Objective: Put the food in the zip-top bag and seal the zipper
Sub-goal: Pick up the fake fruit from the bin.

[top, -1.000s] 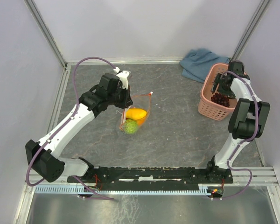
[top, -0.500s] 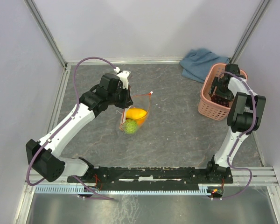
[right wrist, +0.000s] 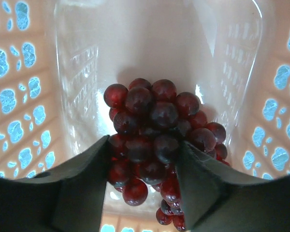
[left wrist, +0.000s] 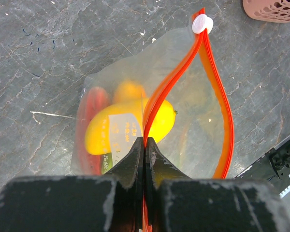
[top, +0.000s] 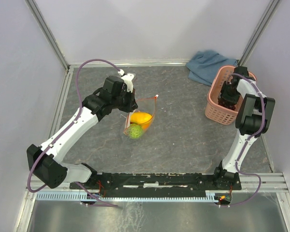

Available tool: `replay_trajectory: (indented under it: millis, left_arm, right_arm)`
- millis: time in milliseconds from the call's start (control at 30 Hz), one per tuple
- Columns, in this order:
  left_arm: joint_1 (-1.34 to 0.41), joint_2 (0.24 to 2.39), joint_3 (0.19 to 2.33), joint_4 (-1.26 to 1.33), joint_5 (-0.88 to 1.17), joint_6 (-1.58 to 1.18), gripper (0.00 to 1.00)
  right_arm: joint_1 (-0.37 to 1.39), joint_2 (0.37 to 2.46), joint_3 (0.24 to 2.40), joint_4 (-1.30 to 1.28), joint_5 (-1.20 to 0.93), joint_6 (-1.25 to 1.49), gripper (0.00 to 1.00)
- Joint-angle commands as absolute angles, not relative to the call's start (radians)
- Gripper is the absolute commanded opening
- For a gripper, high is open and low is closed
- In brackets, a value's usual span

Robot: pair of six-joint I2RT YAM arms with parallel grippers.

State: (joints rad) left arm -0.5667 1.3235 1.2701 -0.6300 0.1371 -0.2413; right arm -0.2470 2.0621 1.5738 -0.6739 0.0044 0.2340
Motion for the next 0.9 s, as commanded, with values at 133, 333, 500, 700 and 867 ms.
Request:
replay_trajectory:
  millis: [133,333,500,700,867]
  left_arm:
    - [-0.562,1.295,1.281,-0.595,0.145,-0.206,0.03]
    - [-0.563,1.295,1.282,-0.595,0.155,-0.207,0.03]
    - [-0.562,1.288,1.283,-0.596,0.156,-0.207,0.03]
    - [-0.563,1.295,1.284,-0.596,0.162,-0.208,0.03]
    - [-0.563,1.293,1.284,-0.595,0.166,-0.209,0.03]
  right_arm:
    - [-0.244,2.083,1.590,-0.697,-0.066,0.251,0.42]
    - [-0.243,2.028,1.567,-0.665,-0.079,0.268,0.24]
    - [-0.243,1.987,1.533,-0.627,-0.078,0.284,0.11]
    - [-0.243,1.897,1.456,-0.557,-0.073,0.315,0.05]
    - [-0.243,1.795,1.393,-0.508,-0.026,0.332,0.03]
